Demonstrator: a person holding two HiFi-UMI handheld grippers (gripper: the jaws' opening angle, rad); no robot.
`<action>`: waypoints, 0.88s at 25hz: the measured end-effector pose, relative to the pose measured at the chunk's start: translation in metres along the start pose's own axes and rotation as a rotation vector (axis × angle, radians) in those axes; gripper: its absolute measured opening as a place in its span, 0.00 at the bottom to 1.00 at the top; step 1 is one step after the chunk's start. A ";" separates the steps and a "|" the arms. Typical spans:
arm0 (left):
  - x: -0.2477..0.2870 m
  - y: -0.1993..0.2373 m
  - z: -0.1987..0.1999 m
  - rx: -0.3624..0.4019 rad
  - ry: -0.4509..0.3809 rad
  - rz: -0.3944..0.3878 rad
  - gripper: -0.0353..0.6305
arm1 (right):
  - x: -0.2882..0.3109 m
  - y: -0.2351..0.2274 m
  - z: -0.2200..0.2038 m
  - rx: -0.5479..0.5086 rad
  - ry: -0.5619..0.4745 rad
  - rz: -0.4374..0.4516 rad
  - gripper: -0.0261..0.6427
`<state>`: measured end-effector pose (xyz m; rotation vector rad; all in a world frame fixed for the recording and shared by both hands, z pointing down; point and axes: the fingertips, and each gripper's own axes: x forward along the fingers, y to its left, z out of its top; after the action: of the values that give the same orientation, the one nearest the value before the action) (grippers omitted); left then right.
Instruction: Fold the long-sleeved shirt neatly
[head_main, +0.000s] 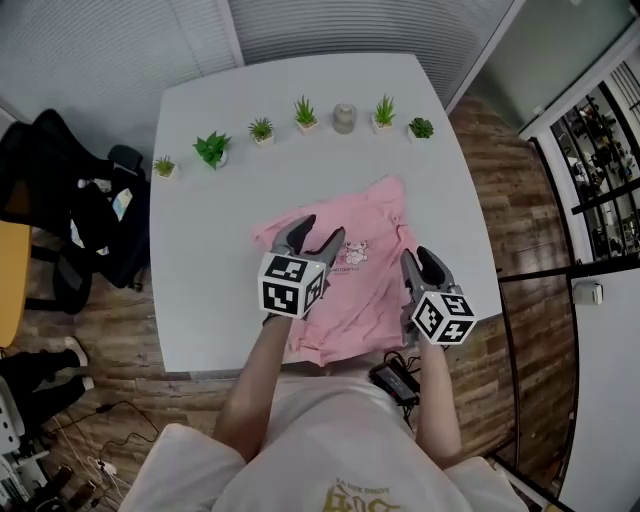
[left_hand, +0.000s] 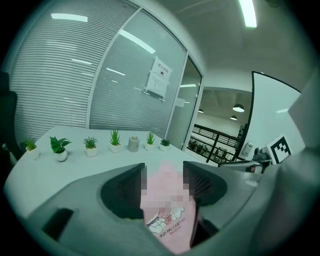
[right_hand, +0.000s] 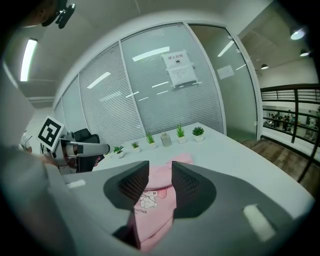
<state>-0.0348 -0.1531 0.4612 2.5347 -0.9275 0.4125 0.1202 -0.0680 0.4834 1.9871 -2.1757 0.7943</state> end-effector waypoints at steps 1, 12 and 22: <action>-0.007 0.002 0.000 0.001 -0.003 0.003 0.42 | -0.002 0.005 0.002 -0.004 -0.009 0.002 0.25; -0.053 0.008 -0.013 0.026 -0.021 0.020 0.41 | -0.025 0.024 -0.004 -0.051 -0.030 -0.017 0.25; -0.095 -0.008 -0.029 0.025 -0.024 0.121 0.41 | -0.047 0.022 -0.023 -0.077 -0.003 0.046 0.25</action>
<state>-0.1030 -0.0827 0.4459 2.5186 -1.0954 0.4328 0.1005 -0.0158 0.4774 1.9101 -2.2261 0.7015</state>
